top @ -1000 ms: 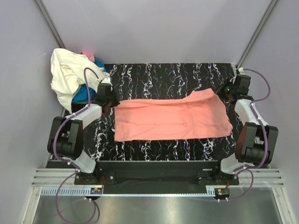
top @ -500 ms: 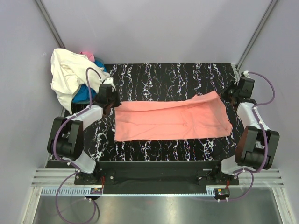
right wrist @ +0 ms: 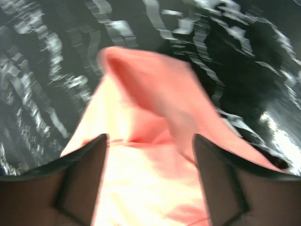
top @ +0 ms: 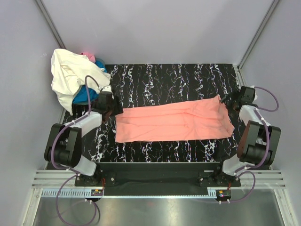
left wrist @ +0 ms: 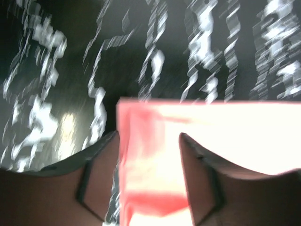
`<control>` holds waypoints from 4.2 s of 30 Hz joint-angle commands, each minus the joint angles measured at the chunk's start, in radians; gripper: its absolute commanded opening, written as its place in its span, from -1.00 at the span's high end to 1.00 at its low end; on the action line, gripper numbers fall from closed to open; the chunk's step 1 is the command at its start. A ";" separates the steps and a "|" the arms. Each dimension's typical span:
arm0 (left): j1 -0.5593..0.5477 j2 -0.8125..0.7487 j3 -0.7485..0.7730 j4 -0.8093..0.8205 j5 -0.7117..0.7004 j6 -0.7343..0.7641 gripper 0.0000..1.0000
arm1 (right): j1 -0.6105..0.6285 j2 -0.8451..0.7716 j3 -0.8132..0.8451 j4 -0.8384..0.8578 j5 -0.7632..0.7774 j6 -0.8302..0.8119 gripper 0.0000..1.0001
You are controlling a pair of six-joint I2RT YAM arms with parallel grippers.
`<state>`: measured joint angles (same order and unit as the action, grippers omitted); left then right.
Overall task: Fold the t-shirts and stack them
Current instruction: Fold the tshirt
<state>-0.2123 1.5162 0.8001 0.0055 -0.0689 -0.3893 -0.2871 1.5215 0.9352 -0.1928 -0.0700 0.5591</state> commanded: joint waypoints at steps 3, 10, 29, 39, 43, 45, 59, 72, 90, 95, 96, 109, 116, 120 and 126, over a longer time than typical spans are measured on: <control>-0.001 -0.103 -0.062 -0.053 -0.112 -0.048 -0.42 | -0.058 0.045 -0.018 -0.045 0.087 0.079 -0.82; -0.004 -0.188 -0.079 -0.009 -0.100 -0.049 -0.45 | -0.058 -0.081 -0.068 -0.008 0.065 0.078 -0.72; -0.151 0.130 0.156 0.036 0.003 0.023 -0.31 | 0.259 0.244 0.318 -0.202 -0.129 -0.074 -0.47; -0.153 0.079 0.110 0.040 -0.012 0.021 -0.30 | 0.338 0.414 0.458 -0.260 -0.056 -0.076 -0.30; -0.153 0.076 0.102 0.044 -0.012 0.021 -0.29 | 0.361 0.436 0.470 -0.277 -0.017 -0.071 -0.29; -0.153 0.076 0.097 0.047 -0.012 0.021 -0.29 | 0.364 0.445 0.467 -0.275 -0.008 -0.065 -0.27; -0.151 0.073 0.091 0.054 -0.016 0.021 -0.28 | 0.371 0.473 0.465 -0.286 0.021 -0.065 0.79; -0.153 0.065 0.105 0.040 -0.006 0.006 -0.26 | 0.427 0.267 0.352 -0.341 0.156 -0.105 1.00; -0.246 0.062 0.177 -0.036 -0.046 -0.014 -0.25 | 0.528 -0.001 -0.015 -0.280 0.179 -0.050 1.00; -0.278 0.073 0.209 -0.058 -0.058 -0.014 -0.25 | 0.560 -0.073 -0.122 -0.254 0.232 0.034 1.00; -0.285 0.075 0.212 -0.061 -0.060 -0.016 -0.25 | 0.562 -0.086 -0.136 -0.251 0.243 0.044 1.00; -0.332 0.088 0.252 -0.095 -0.109 -0.005 -0.26 | 0.582 -0.216 -0.148 -0.306 0.272 0.073 -0.20; -0.332 0.065 0.235 -0.102 -0.155 -0.006 -0.23 | 0.618 -0.187 -0.008 -0.246 0.129 0.019 -0.10; -0.331 -0.054 0.191 -0.143 -0.232 0.004 -0.24 | 0.638 -0.020 0.154 -0.234 0.000 -0.036 0.01; -0.267 -0.270 0.081 -0.170 -0.284 0.027 -0.30 | 0.671 0.271 0.450 -0.295 -0.060 -0.062 0.31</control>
<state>-0.5209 1.3346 0.9188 -0.1768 -0.2871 -0.3859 0.3622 1.7004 1.2640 -0.4599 -0.0685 0.5354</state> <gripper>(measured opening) 0.641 0.365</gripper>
